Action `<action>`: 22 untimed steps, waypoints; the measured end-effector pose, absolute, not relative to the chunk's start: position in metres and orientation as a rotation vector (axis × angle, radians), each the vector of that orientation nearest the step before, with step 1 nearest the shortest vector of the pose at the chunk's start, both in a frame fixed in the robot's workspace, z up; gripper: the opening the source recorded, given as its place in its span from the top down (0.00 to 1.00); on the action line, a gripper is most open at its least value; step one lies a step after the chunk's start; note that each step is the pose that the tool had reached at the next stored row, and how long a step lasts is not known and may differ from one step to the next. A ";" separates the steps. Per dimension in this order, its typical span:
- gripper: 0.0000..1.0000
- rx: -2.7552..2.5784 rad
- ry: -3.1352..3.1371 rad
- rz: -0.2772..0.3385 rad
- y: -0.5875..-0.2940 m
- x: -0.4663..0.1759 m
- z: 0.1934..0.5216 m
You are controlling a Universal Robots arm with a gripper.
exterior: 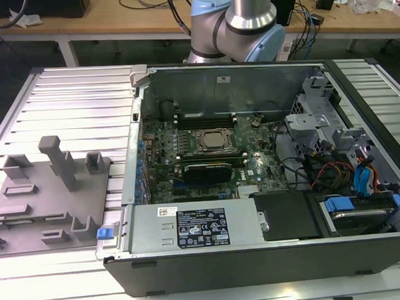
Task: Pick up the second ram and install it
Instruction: 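Pick up the second ram and move it above second insertion slot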
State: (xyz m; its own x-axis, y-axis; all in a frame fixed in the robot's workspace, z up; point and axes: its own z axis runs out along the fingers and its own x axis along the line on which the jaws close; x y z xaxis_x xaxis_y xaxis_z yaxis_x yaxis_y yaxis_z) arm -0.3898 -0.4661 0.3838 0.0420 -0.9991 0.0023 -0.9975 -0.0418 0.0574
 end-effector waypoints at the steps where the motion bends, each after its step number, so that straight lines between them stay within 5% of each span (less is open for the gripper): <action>1: 0.89 2.209 -2.173 -0.060 -0.466 -0.390 0.384; 7: 0.89 2.175 -2.208 -0.061 -0.466 -0.390 0.384; 9: 0.76 2.173 -2.210 -0.061 -0.466 -0.390 0.384; 22: 0.76 2.155 -2.255 0.009 -0.466 -0.391 0.382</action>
State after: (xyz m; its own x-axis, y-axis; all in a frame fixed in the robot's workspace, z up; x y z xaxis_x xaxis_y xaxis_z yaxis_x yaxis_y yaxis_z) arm -0.3907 -0.4662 0.3815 -0.0453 -0.9988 0.0199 -0.9989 0.0455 0.0114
